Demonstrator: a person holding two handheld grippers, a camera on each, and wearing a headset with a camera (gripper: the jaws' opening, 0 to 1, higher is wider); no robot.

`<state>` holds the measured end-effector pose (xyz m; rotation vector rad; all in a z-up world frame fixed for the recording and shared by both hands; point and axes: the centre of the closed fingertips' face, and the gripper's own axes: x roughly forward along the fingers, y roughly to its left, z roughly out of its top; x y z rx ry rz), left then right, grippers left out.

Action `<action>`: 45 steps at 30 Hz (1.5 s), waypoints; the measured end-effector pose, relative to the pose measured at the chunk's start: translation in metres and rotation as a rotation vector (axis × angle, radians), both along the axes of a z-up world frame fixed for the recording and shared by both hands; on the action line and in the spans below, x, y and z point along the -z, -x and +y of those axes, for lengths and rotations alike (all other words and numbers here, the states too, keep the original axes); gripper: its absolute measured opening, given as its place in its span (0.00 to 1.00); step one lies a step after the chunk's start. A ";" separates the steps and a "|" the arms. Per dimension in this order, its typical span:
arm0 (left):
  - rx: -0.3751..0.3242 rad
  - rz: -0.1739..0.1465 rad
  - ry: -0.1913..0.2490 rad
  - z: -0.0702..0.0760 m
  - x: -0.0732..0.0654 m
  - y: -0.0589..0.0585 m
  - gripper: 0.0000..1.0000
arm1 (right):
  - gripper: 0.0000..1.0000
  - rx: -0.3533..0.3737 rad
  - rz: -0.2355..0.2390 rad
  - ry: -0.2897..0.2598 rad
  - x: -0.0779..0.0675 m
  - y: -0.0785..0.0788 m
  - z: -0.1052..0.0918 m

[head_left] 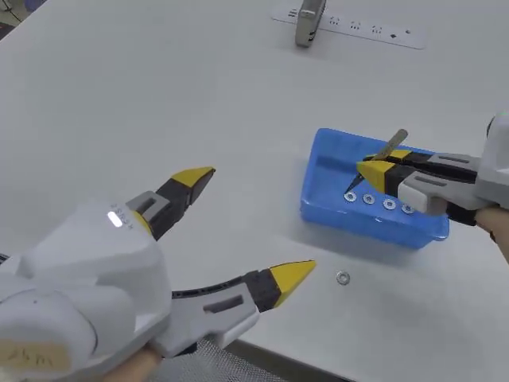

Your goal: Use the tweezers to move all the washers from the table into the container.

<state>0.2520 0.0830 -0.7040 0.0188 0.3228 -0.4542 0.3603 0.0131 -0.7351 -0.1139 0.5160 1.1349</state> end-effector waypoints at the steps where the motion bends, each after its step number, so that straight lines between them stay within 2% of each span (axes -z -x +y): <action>1: 0.001 0.001 -0.002 0.000 0.000 0.000 0.81 | 0.03 -0.003 0.000 -0.015 -0.004 0.003 0.000; 4: 0.002 -0.002 -0.001 0.000 0.000 0.000 0.81 | 0.03 -0.045 -0.006 -0.077 -0.021 0.019 0.001; 7: 0.003 -0.001 -0.002 -0.001 0.000 0.000 0.81 | 0.03 -0.086 -0.011 -0.098 -0.029 0.036 0.001; 9: 0.005 -0.002 -0.002 -0.001 0.000 0.000 0.81 | 0.03 -0.104 0.005 -0.103 -0.029 0.046 0.000; 10: 0.006 -0.003 -0.003 -0.001 0.000 0.000 0.81 | 0.03 -0.117 0.029 -0.096 -0.027 0.054 -0.001; 12: 0.008 -0.002 -0.003 -0.002 0.000 0.001 0.81 | 0.03 -0.135 0.043 -0.073 -0.020 0.063 -0.003; 17: 0.010 -0.003 -0.006 -0.002 0.000 0.001 0.80 | 0.03 -0.152 0.121 -0.017 0.010 0.083 -0.009; 21: 0.011 -0.002 -0.006 -0.002 0.000 0.001 0.80 | 0.03 -0.168 0.140 0.019 0.027 0.091 -0.010; 24: 0.011 -0.001 -0.005 -0.002 0.000 0.000 0.80 | 0.03 -0.176 0.137 0.048 0.035 0.093 -0.012; 25: 0.010 -0.001 -0.006 -0.002 0.000 0.000 0.80 | 0.03 -0.177 0.133 0.054 0.036 0.094 -0.013; 26: 0.010 -0.001 -0.006 -0.002 0.000 0.000 0.80 | 0.03 -0.184 0.106 0.069 0.037 0.093 -0.014; 32: 0.010 0.000 -0.009 -0.002 0.001 0.000 0.80 | 0.03 -0.219 0.054 0.118 0.039 0.097 -0.015; 38: 0.010 0.001 -0.010 -0.001 0.001 0.000 0.80 | 0.04 -0.263 0.020 0.118 0.038 0.104 -0.014; 45: 0.010 -0.002 -0.011 -0.002 0.001 0.000 0.80 | 0.03 -0.372 -0.120 0.185 0.041 0.115 -0.014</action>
